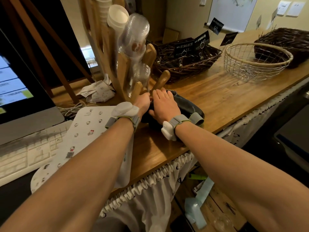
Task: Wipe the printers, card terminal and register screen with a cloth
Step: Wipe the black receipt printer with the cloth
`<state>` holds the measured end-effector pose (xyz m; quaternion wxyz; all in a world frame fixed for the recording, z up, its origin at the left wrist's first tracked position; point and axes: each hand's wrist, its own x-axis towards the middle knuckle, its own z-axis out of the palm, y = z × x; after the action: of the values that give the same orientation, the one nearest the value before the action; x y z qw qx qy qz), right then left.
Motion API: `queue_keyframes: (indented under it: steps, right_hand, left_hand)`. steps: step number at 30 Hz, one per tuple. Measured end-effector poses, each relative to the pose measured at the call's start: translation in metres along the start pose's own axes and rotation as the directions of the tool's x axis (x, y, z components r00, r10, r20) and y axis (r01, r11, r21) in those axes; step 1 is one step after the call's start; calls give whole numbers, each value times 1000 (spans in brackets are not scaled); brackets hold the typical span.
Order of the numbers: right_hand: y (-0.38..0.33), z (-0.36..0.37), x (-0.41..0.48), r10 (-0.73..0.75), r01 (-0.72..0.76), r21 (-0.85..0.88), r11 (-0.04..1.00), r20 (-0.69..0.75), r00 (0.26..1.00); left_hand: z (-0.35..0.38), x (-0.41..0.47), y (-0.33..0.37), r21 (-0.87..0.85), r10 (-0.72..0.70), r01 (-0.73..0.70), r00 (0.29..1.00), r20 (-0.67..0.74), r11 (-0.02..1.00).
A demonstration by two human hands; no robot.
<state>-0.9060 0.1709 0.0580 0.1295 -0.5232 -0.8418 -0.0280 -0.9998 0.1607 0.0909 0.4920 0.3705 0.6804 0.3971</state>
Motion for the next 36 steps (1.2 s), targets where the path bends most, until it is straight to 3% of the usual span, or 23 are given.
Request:
queue_keyframes:
  steps: [5,8,12,15,19,22,25,29,32,33,36]
  right_hand:
    - [11,1,-10,-145,145,-1,989,19,989]
    - [19,-3,-10,-246,248,-22,969,58,968]
    - [12,4,-9,-240,241,-61,969,20,971]
    - [24,-2,-5,-356,360,-101,928,50,933]
    - [23,-4,-2,-224,224,-65,972,11,975]
    - [17,1,-2,-351,353,-88,931,39,936]
    - [31,-5,-1,-193,193,-7,981,-8,981]
    - [28,2,-4,-318,319,-18,948,31,947]
    - [44,-7,5,1,0,91,996,-16,1000]
    - [45,-4,5,35,-35,86,996,-2,999]
    - [40,0,-1,-182,179,37,983,115,977]
  left_hand:
    - [2,4,-2,103,11,4,989,-146,995]
    - [4,7,-2,117,-14,32,989,-151,993]
    - [3,10,1,154,-26,53,985,-172,987]
    - [1,13,3,172,-8,37,987,-162,984]
    - [0,10,3,184,-7,40,984,-175,982]
    - [0,9,4,165,-21,48,987,-161,985]
    - [-2,10,5,155,-32,53,990,-139,987]
    - [0,13,2,145,-30,51,989,-145,988]
    - [-2,15,2,171,-33,58,989,-147,984]
    - [-3,16,1,177,-36,62,989,-145,982]
    - [-2,16,1,190,-24,48,991,-129,981]
